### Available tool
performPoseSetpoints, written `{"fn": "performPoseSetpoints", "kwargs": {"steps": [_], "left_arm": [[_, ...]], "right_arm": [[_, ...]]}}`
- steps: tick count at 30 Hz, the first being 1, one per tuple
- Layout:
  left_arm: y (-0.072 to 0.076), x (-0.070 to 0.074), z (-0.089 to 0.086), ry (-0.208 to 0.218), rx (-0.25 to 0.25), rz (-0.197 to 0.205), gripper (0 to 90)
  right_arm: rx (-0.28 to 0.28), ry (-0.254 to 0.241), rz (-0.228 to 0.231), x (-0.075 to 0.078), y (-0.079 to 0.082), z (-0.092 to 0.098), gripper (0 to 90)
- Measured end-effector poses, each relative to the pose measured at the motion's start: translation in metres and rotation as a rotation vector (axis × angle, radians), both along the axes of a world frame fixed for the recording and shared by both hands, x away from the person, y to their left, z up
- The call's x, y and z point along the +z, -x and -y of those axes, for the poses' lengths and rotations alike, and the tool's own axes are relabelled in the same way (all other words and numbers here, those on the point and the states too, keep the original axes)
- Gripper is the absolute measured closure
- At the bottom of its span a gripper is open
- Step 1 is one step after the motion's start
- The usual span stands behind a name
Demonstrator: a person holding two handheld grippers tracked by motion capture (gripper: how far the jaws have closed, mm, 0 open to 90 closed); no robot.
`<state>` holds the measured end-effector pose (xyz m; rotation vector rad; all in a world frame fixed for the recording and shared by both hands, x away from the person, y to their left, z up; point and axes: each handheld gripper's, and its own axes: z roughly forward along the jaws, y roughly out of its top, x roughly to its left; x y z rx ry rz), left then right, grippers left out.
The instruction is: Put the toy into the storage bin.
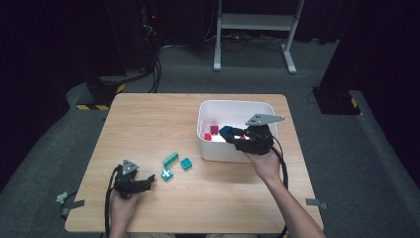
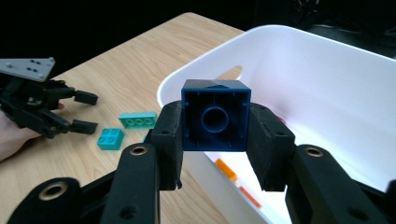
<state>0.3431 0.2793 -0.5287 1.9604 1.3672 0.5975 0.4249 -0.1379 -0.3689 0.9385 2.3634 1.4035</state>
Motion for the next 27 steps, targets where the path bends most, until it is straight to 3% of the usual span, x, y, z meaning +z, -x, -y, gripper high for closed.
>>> {"fn": "performPoseSetpoints", "kwargs": {"steps": [13,27], "left_arm": [[0.0,0.0,0.0,0.001,0.0,0.0,18.8],[0.0,0.0,0.0,0.001,0.0,0.0,18.7]], "right_arm": [[-0.065,0.006,-0.026,-0.005,-0.012,0.016,59.2],[-0.133,0.047,-0.07,-0.018,-0.026,0.02,59.0]]}}
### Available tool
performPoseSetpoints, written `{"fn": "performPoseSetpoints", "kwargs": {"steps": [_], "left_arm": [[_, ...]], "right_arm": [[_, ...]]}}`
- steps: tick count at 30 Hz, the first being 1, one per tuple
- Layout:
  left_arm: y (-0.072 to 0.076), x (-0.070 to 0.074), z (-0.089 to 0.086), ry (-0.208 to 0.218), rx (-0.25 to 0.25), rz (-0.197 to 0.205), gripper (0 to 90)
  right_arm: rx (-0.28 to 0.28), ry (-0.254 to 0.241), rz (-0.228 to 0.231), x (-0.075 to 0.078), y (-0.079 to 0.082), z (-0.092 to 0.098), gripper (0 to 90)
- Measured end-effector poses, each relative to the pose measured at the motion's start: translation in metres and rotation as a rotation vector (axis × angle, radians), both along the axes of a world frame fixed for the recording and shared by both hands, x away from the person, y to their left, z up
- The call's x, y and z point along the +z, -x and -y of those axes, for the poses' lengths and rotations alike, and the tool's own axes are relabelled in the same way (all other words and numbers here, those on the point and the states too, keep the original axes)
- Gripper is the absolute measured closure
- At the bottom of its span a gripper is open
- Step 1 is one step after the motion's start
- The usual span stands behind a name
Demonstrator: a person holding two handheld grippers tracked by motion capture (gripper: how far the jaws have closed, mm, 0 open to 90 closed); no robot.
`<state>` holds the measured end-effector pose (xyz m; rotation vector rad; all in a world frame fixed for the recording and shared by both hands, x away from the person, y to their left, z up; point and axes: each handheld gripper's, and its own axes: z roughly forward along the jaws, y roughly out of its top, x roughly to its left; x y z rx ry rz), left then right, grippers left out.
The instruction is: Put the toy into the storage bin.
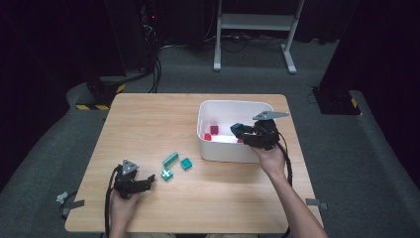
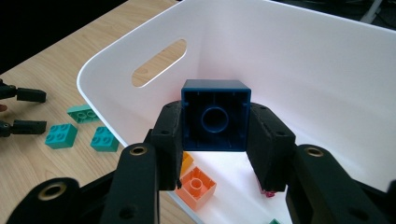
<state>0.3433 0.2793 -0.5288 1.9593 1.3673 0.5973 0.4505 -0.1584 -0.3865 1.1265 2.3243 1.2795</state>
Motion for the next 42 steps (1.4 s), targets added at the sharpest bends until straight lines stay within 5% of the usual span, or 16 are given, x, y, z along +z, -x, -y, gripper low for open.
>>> {"fn": "performPoseSetpoints", "kwargs": {"steps": [11,24,42], "left_arm": [[0.0,0.0,0.0,-0.001,0.0,0.0,18.7],[0.0,0.0,0.0,-0.002,0.0,0.0,18.7],[0.0,0.0,0.0,-0.001,-0.016,-0.004,16.4]], "right_arm": [[-0.055,0.016,-0.032,-0.01,-0.009,0.006,58.9],[-0.108,0.016,-0.009,-0.011,-0.009,0.013,48.8],[-0.025,-0.037,0.096,0.001,0.03,0.011,47.2]]}}
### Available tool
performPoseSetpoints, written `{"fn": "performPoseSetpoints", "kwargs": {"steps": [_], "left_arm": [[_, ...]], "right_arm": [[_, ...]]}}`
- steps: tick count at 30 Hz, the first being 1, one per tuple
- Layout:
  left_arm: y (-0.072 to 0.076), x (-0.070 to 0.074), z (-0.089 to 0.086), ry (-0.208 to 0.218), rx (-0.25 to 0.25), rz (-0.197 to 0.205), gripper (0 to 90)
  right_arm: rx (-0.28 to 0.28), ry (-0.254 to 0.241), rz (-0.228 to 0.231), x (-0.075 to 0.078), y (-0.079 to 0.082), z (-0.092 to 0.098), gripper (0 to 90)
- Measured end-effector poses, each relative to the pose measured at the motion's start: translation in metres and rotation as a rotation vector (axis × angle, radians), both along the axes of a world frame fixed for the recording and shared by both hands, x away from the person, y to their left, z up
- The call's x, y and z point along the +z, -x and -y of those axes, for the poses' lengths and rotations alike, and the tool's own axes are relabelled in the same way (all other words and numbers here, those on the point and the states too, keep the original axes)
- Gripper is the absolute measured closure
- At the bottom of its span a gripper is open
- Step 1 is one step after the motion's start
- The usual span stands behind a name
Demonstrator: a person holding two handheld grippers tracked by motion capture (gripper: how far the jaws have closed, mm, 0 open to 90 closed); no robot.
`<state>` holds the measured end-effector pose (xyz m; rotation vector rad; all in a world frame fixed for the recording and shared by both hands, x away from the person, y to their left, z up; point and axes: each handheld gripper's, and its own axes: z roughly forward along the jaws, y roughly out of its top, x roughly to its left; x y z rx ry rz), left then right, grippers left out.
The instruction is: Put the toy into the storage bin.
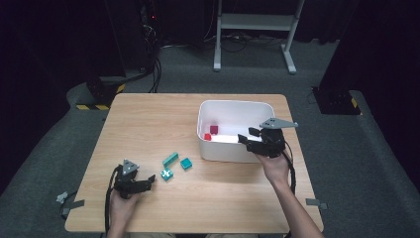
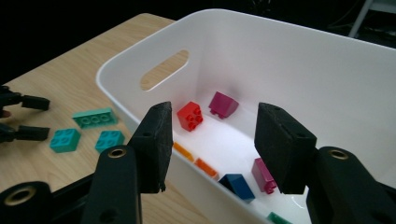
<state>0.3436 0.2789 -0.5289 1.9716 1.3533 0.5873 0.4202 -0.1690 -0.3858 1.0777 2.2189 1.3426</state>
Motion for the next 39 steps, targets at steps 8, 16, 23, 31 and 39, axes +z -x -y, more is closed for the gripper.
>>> {"fn": "performPoseSetpoints", "kwargs": {"steps": [8,16,23,31,39], "left_arm": [[-0.001,0.0,-0.001,-0.002,-0.007,0.0,16.1],[0.0,0.0,0.0,-0.002,0.004,-0.005,14.7],[0.001,0.0,0.0,-0.002,0.005,-0.007,14.9],[0.005,0.001,-0.001,0.01,0.009,-0.011,15.1],[0.015,0.006,0.006,0.046,-0.033,-0.003,16.7]], "right_arm": [[0.048,-0.02,0.026,-0.004,0.025,-0.005,47.2],[0.094,-0.023,0.028,-0.026,0.048,-0.007,47.0],[0.115,0.011,-0.015,-0.061,0.059,-0.013,47.0],[0.077,0.045,-0.067,-0.1,0.059,-0.013,46.8],[0.021,0.116,-0.095,-0.127,0.051,-0.014,48.0]]}}
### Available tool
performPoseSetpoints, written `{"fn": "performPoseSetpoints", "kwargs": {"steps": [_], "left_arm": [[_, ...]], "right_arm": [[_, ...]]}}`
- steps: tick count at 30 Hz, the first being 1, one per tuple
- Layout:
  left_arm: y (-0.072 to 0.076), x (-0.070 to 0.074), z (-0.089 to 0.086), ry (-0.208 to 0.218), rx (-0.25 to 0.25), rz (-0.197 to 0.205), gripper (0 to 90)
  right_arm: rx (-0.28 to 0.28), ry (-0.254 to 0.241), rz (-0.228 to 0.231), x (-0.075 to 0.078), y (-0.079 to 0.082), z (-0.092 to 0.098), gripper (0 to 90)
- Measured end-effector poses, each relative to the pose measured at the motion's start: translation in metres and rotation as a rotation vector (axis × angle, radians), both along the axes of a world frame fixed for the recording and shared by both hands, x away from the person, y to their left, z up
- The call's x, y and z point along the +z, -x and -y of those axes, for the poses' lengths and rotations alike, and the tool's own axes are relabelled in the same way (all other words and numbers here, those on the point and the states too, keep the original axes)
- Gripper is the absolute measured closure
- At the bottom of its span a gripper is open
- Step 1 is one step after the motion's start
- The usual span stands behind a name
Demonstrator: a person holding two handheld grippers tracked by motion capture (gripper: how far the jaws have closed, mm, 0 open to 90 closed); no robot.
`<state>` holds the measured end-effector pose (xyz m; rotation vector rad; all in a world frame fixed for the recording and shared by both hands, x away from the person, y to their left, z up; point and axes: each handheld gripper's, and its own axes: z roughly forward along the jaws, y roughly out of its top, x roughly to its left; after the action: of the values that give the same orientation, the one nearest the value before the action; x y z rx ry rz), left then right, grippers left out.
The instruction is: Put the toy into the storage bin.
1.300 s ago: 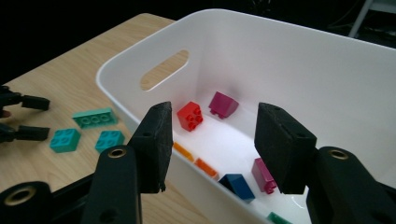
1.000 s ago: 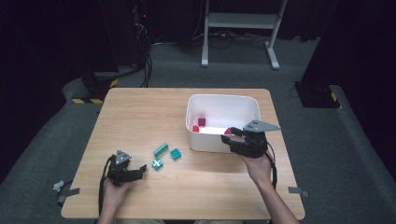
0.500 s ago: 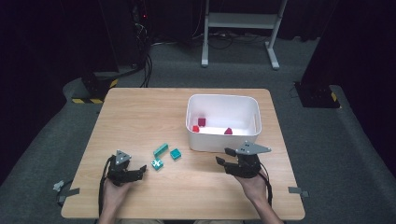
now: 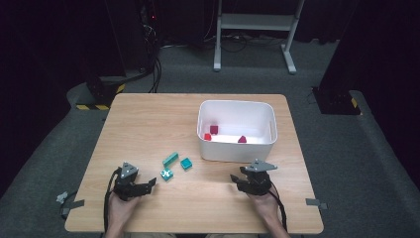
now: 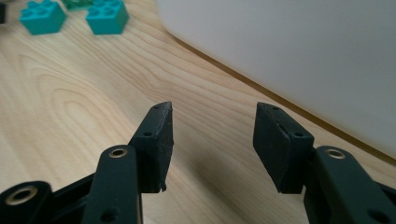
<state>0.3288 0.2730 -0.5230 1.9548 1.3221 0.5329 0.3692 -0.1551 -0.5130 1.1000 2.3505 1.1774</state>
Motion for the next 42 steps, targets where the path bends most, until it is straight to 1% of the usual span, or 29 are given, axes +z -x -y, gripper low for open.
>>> {"fn": "performPoseSetpoints", "kwargs": {"steps": [3,5,6,7,10,13,17,19,22,26,29,31,32,33,36,40,42], "left_arm": [[0.005,0.004,0.006,-0.001,-0.029,0.013,17.4],[0.007,0.006,0.01,0.015,-0.055,0.021,18.8],[0.008,0.007,0.011,0.027,-0.073,0.018,21.0],[0.008,0.007,0.013,0.031,-0.085,0.019,23.3],[0.006,0.008,0.021,0.034,-0.1,0.017,25.9],[0.003,0.009,0.028,0.02,-0.108,0.021,27.4],[0.0,0.011,0.038,0.018,-0.118,0.028,30.4],[-0.003,0.01,0.042,0.007,-0.115,0.03,31.0],[-0.007,0.007,0.047,0.004,-0.112,0.033,34.8],[-0.013,0.004,0.051,-0.012,-0.12,0.038,43.7],[-0.014,0.004,0.052,-0.001,-0.135,0.035,52.0],[-0.013,0.003,0.052,-0.007,-0.144,0.045,58.0],[-0.013,0.003,0.053,-0.016,-0.146,0.048,58.2],[-0.013,0.003,0.052,-0.016,-0.148,0.047,58.4],[-0.013,0.004,0.052,-0.013,-0.156,0.041,58.7],[-0.012,0.007,0.052,-0.007,-0.167,0.042,58.8],[-0.011,0.01,0.052,-0.004,-0.168,0.049,58.8]], "right_arm": [[-0.011,0.023,-0.002,-0.005,-0.003,-0.001,47.3],[-0.015,0.048,-0.003,-0.009,-0.005,-0.002,45.9],[-0.024,0.073,-0.024,-0.011,-0.006,-0.003,43.5],[-0.022,0.083,-0.019,-0.011,-0.006,-0.004,42.4],[-0.017,0.12,0.004,-0.011,-0.004,-0.008,39.9],[-0.025,0.117,-0.002,-0.011,-0.004,-0.008,38.8],[-0.028,0.117,-0.002,-0.011,-0.004,-0.008,38.6],[-0.028,0.118,-0.001,-0.011,-0.004,-0.008,38.6],[-0.027,0.118,-0.001,-0.011,-0.004,-0.008,38.2],[-0.028,0.118,-0.003,-0.011,-0.003,-0.008,36.9],[-0.03,0.119,-0.005,-0.011,-0.003,-0.008,36.7],[-0.029,0.119,-0.005,-0.011,-0.003,-0.008,36.7],[-0.029,0.118,-0.005,-0.011,-0.003,-0.008,36.7],[-0.029,0.119,-0.005,-0.011,-0.003,-0.008,36.7],[-0.03,0.118,-0.006,-0.011,-0.003,-0.008,36.6],[-0.028,0.119,-0.003,-0.011,-0.003,-0.008,36.6],[-0.028,0.119,-0.003,-0.011,-0.003,-0.008,36.6]]}}
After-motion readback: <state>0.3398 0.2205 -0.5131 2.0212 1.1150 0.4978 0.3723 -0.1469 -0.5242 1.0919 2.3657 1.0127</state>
